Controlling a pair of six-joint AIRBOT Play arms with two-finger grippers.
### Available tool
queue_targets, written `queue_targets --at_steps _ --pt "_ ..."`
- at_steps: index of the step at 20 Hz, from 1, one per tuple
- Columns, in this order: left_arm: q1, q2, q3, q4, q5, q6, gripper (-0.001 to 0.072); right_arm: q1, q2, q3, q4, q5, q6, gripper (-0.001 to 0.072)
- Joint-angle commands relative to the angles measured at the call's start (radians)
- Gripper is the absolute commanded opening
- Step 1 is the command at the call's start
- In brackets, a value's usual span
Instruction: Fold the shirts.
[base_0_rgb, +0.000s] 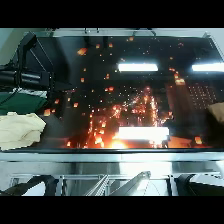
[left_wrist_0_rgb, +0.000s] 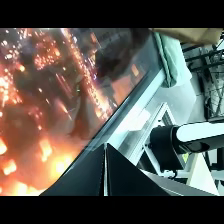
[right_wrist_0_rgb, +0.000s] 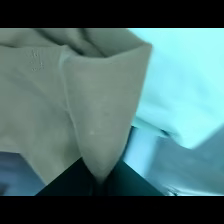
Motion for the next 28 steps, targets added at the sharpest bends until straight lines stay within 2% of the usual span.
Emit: queue_targets --at_steps 1,4,11,12,13,14,15,16,20,24,25,26,27,28 --pt "0.0 0.0 0.0 0.0 0.0 -0.006 0.0019 -0.049 0.008 -0.09 -0.014 -0.024 -0.011 0.0014" --pt "-0.001 -0.001 0.0 0.001 0.0 -0.006 0.002 -0.037 0.01 -0.09 0.0 -0.058 -0.012 0.0015" --pt "-0.003 0.0 0.0 0.001 -0.001 -0.006 0.002 -0.038 0.013 -0.16 -0.11 -0.037 0.002 0.0016" --pt "-0.003 -0.001 0.0 0.001 -0.003 -0.006 0.002 -0.038 0.016 -0.182 -0.14 -0.029 0.024 0.0063" --pt "-0.003 -0.001 0.0 0.001 -0.004 -0.006 0.002 -0.038 0.016 -0.193 -0.172 -0.01 0.037 0.0295" --pt "-0.003 0.0 0.0 0.001 -0.004 -0.006 0.002 -0.038 0.017 -0.194 -0.193 0.009 0.035 0.0465" --pt "-0.003 0.0 0.0 0.001 -0.004 -0.006 0.002 -0.038 0.024 -0.194 -0.206 0.014 0.024 0.0584" --pt "-0.003 0.0 0.0 0.001 -0.004 -0.006 0.002 -0.038 0.037 -0.192 -0.206 0.008 0.018 0.065" --pt "-0.003 0.0 0.0 0.001 -0.001 -0.005 0.002 -0.031 0.099 -0.19 -0.141 -0.044 0.018 0.0649" --pt "0.0 0.0 0.001 -0.001 0.012 -0.006 0.0019 0.011 0.132 -0.19 0.128 -0.047 -0.019 0.0636" --pt "0.005 0.0 0.001 -0.003 0.02 -0.006 0.0019 0.035 0.137 -0.19 0.2 -0.046 -0.021 0.0529" --pt "0.015 0.0 0.001 -0.01 0.028 -0.006 0.0017 0.066 0.142 -0.19 0.259 -0.047 -0.023 0.0156" --pt "0.028 0.0 0.003 -0.009 0.036 -0.006 0.001 0.095 0.148 -0.19 0.306 -0.05 -0.033 0.0033" --pt "0.046 0.0 0.006 -0.008 0.038 -0.016 0.001 0.134 0.156 -0.19 0.351 -0.051 -0.058 0.0015"
